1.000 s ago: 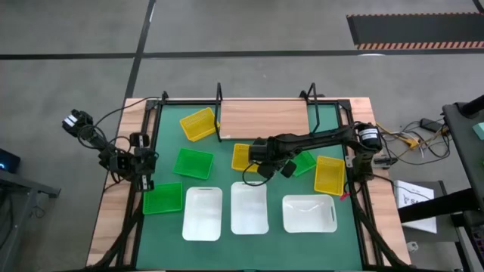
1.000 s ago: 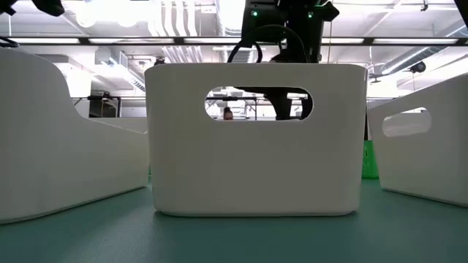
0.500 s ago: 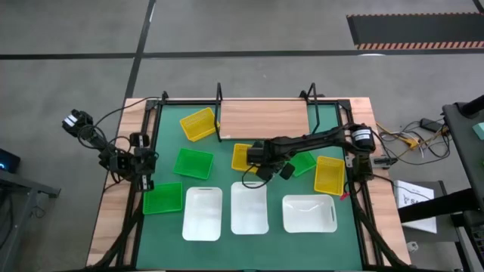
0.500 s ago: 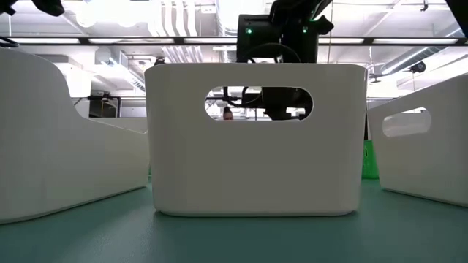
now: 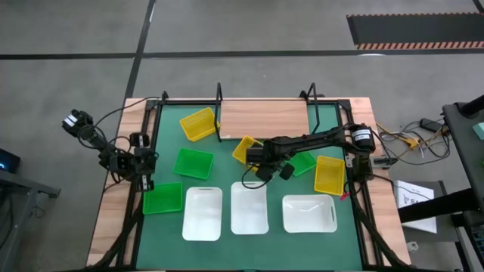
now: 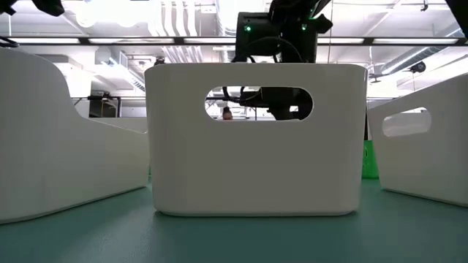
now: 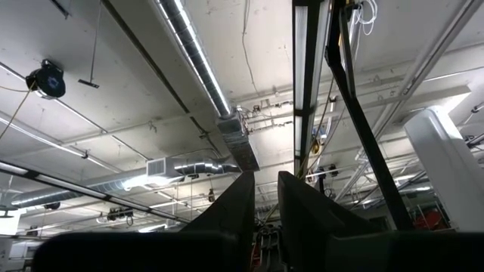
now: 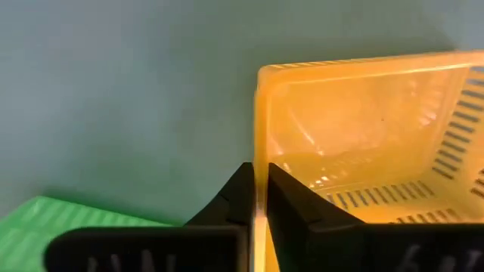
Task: Stack baskets on shelf by color
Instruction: Put the bottom left yellow bin on the shelf
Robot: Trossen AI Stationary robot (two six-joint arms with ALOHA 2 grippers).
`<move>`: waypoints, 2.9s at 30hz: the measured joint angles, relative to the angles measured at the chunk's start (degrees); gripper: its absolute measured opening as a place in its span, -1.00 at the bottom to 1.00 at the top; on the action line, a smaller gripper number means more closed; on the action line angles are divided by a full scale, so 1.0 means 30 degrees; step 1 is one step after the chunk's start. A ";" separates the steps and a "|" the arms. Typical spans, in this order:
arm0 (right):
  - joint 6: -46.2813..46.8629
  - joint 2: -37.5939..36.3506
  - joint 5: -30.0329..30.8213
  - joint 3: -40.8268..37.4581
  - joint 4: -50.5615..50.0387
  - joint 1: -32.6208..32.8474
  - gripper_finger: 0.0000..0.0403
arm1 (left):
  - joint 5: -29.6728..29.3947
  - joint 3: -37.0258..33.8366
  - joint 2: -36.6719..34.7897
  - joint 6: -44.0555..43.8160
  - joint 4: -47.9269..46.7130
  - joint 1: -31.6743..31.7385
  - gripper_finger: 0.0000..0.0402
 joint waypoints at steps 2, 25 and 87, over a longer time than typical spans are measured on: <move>0.0167 -0.0160 0.0001 0.0073 -0.0107 0.0008 -0.94 | 0.0000 0.0000 0.0000 0.0000 0.0007 0.0001 -0.78; 1.5920 -0.0237 0.3402 0.8204 -0.3480 -0.2797 -0.96 | 0.0007 0.0000 0.0230 0.0029 0.0003 0.0004 -0.78; 1.4750 0.3817 -0.2731 0.9426 -0.0844 -0.9122 -0.96 | -0.0007 0.0000 0.0189 0.0044 0.0015 0.0004 -0.78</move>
